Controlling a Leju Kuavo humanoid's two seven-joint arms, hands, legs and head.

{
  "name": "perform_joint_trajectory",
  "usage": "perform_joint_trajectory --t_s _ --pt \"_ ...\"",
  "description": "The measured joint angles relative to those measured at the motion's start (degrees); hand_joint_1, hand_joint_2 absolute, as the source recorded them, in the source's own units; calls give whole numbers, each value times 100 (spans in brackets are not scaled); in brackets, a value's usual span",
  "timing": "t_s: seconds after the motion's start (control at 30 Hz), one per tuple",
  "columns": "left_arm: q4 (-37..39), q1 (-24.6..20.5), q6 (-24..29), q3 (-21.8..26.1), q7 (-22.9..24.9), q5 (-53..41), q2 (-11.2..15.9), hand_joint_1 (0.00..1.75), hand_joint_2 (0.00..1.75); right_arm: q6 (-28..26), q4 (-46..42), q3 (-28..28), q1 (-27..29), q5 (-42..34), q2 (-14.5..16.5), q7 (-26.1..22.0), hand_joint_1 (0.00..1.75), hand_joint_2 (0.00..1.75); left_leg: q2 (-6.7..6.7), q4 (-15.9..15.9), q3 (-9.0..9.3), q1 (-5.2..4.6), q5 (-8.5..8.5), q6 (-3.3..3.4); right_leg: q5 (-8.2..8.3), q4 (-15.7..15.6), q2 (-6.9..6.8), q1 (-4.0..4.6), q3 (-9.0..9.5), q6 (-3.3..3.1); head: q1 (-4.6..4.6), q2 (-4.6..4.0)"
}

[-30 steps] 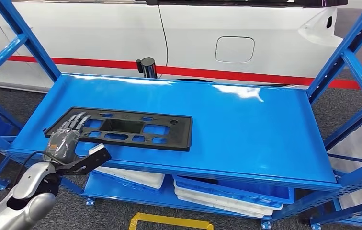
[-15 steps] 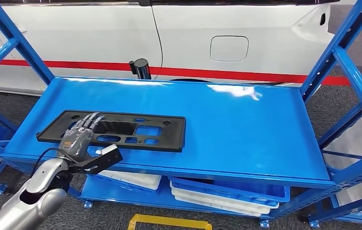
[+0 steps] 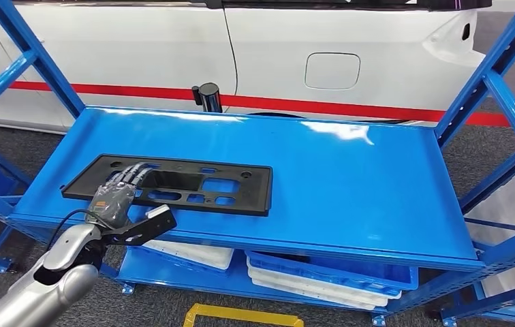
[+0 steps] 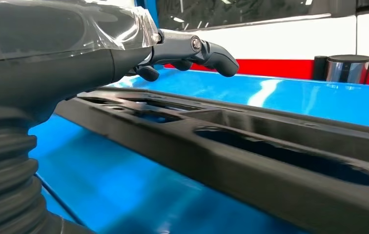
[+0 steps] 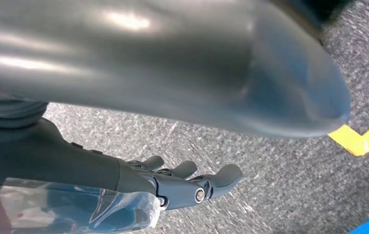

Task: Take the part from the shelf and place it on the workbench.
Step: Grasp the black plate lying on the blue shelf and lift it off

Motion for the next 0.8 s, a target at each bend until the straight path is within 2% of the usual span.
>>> perform_joint_trajectory --t_s 0.1,0.13,0.17,0.2,0.27,0.3,0.33,0.37,0.43,0.47,0.5,0.53,0.6,0.67,0.7,0.77,0.8 --pt "63 -33 -7 0 55 36 8 0 175 -6 0 0 6 0 -2 -3 0 0 -8 27 -16 6 -29 -46 6 -58 8 17 19 -87 -1 0" --pt "84 -40 -7 4 75 46 19 0 175 -10 0 -1 5 1 -3 -5 0 0 -6 104 -47 22 -87 -70 13 -62 8 14 21 -120 -3 0" --pt "105 -48 -7 8 96 59 34 0 175 -13 0 0 4 1 -4 -8 0 0 -4 287 -127 34 -200 -101 20 -67 7 8 23 -147 -5 0" --pt "127 -53 -7 11 114 71 53 10 175 -14 0 0 4 1 -4 -13 0 0 -3 604 -271 44 -368 -136 24 -69 6 2 22 -165 -9 0" --pt "176 -57 -7 13 144 93 83 97 175 -14 0 0 14 0 -4 -19 0 0 -1 1441 -665 52 -725 -185 23 -69 5 3 17 -179 -14 0" --pt "203 -55 -10 13 153 104 95 140 175 -14 0 0 20 0 -7 -20 0 0 -1 1747 -820 53 -815 -194 22 -68 3 5 16 -181 -15 0" --pt "227 -55 -16 14 161 113 107 175 175 -14 0 -1 24 0 -11 -20 0 0 -1 1837 -878 52 -796 -188 21 -68 2 7 18 -182 -16 0" --pt "249 -56 -26 14 168 125 121 175 175 -14 0 -1 26 0 -16 -20 0 0 -2 1683 -818 51 -671 -171 20 -68 3 10 23 -182 -16 0" --pt "286 -70 -48 16 178 139 153 175 175 -13 0 -1 24 1 -19 -24 0 0 -2 837 -434 35 -261 -98 19 -70 10 18 39 -180 -16 0" --pt "300 -86 -53 19 177 143 167 175 175 -13 0 -1 21 1 -18 -27 0 0 3 432 -249 16 -105 -63 18 -70 13 28 41 -173 -16 0" --pt "312 -104 -56 21 175 146 179 175 175 -13 0 -1 20 1 -19 -35 0 0 6 160 -127 -5 -16 -36 17 -70 14 34 39 -161 -15 0" --pt "322 -119 -57 24 172 155 188 175 175 -13 0 -1 21 2 -19 -45 0 0 9 37 -78 -25 6 -19 17 -72 13 38 36 -142 -15 0" --pt "337 -135 -60 25 162 180 198 175 175 -14 0 -1 22 2 -21 -64 0 0 12 11 -69 -30 25 7 16 -80 8 42 36 -85 -14 0" --pt "352 -142 -64 24 153 195 203 175 175 -15 0 -1 22 2 -28 -73 0 0 19 -46 -31 -2 70 58 -112 79 0 46 -23 -35 -9 0" --pt "361 -146 -67 22 151 201 203 175 175 -15 0 -1 23 2 -33 -74 0 0 24 -72 -12 14 91 84 -267 327 -4 48 -128 -20 -4 0" --pt "385 -149 -73 8 144 209 202 175 175 -15 0 -1 28 2 -43 -75 0 0 30 -72 -12 13 98 105 -648 1103 -7 45 -473 -2 5 0" --pt "398 -148 -75 -1 140 212 201 175 175 -15 0 -1 35 2 -45 -75 0 0 31 -70 -12 12 98 106 -762 1441 -8 40 -632 9 8 0"
